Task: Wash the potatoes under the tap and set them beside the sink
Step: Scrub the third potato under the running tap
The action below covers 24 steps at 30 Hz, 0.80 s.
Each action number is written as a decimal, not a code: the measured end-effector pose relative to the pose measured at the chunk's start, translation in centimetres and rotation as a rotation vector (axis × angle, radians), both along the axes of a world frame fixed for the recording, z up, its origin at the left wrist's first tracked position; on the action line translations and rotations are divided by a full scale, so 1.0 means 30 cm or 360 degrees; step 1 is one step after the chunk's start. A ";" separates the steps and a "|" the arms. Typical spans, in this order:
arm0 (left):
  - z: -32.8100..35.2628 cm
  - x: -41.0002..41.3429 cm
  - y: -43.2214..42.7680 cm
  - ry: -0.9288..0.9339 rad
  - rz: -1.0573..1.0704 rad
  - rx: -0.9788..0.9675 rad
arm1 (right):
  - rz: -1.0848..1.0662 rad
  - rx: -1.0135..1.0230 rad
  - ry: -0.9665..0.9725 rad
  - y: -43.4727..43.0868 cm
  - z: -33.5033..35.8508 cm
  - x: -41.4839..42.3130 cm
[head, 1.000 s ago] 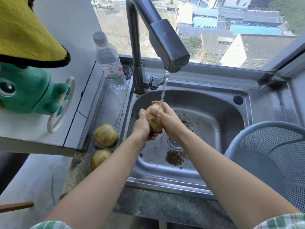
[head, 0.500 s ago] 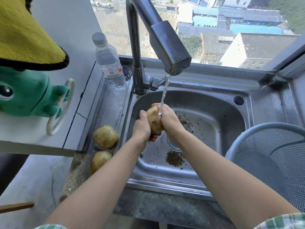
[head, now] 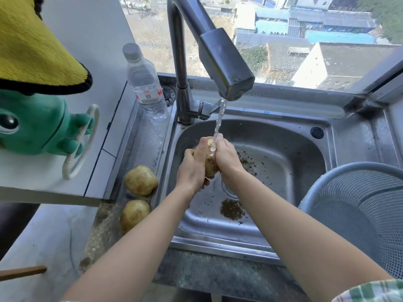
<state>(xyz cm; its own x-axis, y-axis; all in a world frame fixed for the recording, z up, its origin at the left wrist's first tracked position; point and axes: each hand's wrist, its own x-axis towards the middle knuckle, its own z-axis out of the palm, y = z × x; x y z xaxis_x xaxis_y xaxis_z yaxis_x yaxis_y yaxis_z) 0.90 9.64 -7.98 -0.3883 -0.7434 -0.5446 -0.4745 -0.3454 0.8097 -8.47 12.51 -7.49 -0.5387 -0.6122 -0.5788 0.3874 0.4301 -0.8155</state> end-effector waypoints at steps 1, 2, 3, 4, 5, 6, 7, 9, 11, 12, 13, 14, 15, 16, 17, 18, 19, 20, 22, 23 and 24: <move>0.006 0.000 -0.003 -0.0033 -0.0011 -0.0076 | 0.0014 -0.0018 -0.0037 0.007 -0.010 0.000; 0.011 0.001 -0.007 -0.0065 0.0006 -0.0097 | 0.0038 -0.0074 -0.0070 0.015 -0.024 0.001; 0.008 0.002 -0.016 -0.0093 0.0052 -0.0068 | 0.0069 -0.0155 -0.0106 0.025 -0.036 0.004; 0.006 0.002 -0.023 -0.0101 0.0114 0.0002 | 0.0108 -0.0227 -0.0133 0.033 -0.045 0.006; 0.000 0.003 -0.030 -0.0106 0.0158 0.0070 | 0.0138 -0.0263 -0.0153 0.039 -0.048 0.006; -0.006 0.003 -0.031 -0.0114 0.0179 0.0093 | 0.0139 -0.0270 -0.0173 0.037 -0.050 0.001; -0.013 0.002 -0.028 -0.0130 0.0165 0.0057 | 0.0108 -0.0249 -0.0207 0.030 -0.042 -0.003; -0.013 0.003 -0.002 -0.0089 0.0031 -0.0103 | -0.0072 -0.0127 -0.0406 0.009 -0.017 -0.016; -0.015 0.005 0.025 -0.0016 -0.0167 -0.0256 | -0.0227 0.0004 -0.0566 -0.005 0.004 -0.027; -0.012 0.007 0.032 0.0006 -0.0214 -0.0305 | -0.0242 0.0074 -0.0557 -0.007 0.009 -0.029; -0.012 0.008 0.029 0.0033 -0.0220 -0.0322 | -0.0241 0.0131 -0.0537 -0.008 0.009 -0.029; -0.010 0.011 0.024 0.0076 -0.0207 -0.0309 | -0.0238 0.0178 -0.0522 -0.007 0.005 -0.030; -0.010 0.015 0.016 0.0132 -0.0189 -0.0271 | -0.0247 0.0204 -0.0539 -0.002 0.002 -0.031; -0.007 0.020 0.010 0.0196 -0.0185 -0.0213 | -0.0253 0.0206 -0.0566 0.003 0.001 -0.033; -0.006 0.024 0.005 0.0245 -0.0199 -0.0150 | -0.0256 0.0198 -0.0582 0.008 -0.002 -0.036; 0.001 0.027 0.005 0.0270 -0.0227 -0.0102 | -0.0248 0.0193 -0.0586 0.014 -0.004 -0.041; 0.006 0.029 0.005 0.0295 -0.0230 -0.0064 | -0.0222 0.0185 -0.0588 0.020 -0.003 -0.042; 0.004 0.032 0.002 0.0306 -0.0186 -0.0040 | -0.0178 0.0168 -0.0570 0.025 -0.003 -0.040; -0.001 0.041 -0.011 0.0229 -0.0065 -0.0038 | -0.0069 0.0119 -0.0500 0.029 -0.004 -0.029; -0.003 0.046 -0.018 0.0169 -0.0033 -0.0027 | -0.0038 0.0096 -0.0432 0.028 -0.011 -0.025; -0.001 0.050 -0.024 0.0132 -0.0022 0.0027 | -0.0022 0.0081 -0.0335 0.025 -0.019 -0.021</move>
<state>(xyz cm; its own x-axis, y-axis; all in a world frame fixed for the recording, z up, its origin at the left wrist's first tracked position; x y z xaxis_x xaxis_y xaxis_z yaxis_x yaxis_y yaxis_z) 2.40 8.93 -8.00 -0.4427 -0.7285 -0.5227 -0.4106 -0.3536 0.8405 -9.08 13.25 -8.05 -0.4107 -0.5728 -0.7094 0.5530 0.4621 -0.6933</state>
